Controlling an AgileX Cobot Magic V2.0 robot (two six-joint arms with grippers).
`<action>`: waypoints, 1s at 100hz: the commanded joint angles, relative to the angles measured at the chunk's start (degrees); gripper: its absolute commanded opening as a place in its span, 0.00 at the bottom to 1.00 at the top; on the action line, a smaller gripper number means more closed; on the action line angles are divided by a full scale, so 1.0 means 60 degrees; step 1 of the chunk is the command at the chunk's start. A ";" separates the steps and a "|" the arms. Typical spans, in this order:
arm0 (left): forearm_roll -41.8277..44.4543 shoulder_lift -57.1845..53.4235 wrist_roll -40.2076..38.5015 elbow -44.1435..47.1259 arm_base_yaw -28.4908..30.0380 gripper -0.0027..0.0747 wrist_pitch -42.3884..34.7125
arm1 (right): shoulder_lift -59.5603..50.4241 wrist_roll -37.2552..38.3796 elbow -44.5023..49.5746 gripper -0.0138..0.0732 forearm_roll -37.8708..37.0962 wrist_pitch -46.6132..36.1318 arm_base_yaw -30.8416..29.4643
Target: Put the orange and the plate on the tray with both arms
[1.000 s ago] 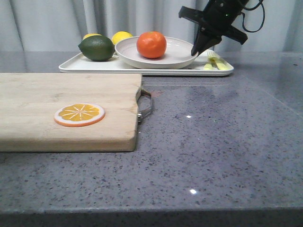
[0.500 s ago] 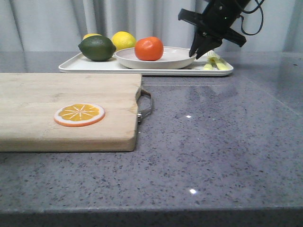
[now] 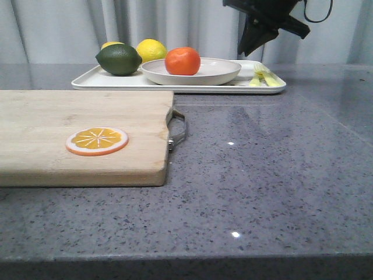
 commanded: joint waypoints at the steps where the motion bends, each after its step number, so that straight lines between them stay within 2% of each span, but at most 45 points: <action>1: -0.0188 -0.0014 -0.0077 -0.0250 0.0047 0.01 -0.0688 | -0.0993 -0.0091 -0.0361 0.14 0.0072 -0.0050 -0.0061; 15: -0.0188 -0.0014 -0.0077 -0.0250 0.0047 0.01 -0.0688 | -0.1271 -0.0290 -0.0391 0.08 -0.0067 0.0347 -0.0061; 37: -0.0188 -0.0014 -0.0077 -0.0250 0.0047 0.01 -0.0688 | -0.1648 -0.0507 -0.0412 0.08 -0.0185 0.1041 -0.0061; 69: -0.0188 -0.0014 -0.0077 -0.0250 0.0047 0.01 -0.0688 | -0.2712 -0.0506 -0.0399 0.08 -0.0185 0.1058 -0.0052; 100: -0.0188 -0.0014 -0.0077 -0.0250 0.0047 0.01 -0.0688 | -0.4257 -0.0566 0.0997 0.08 -0.0185 0.1049 -0.0052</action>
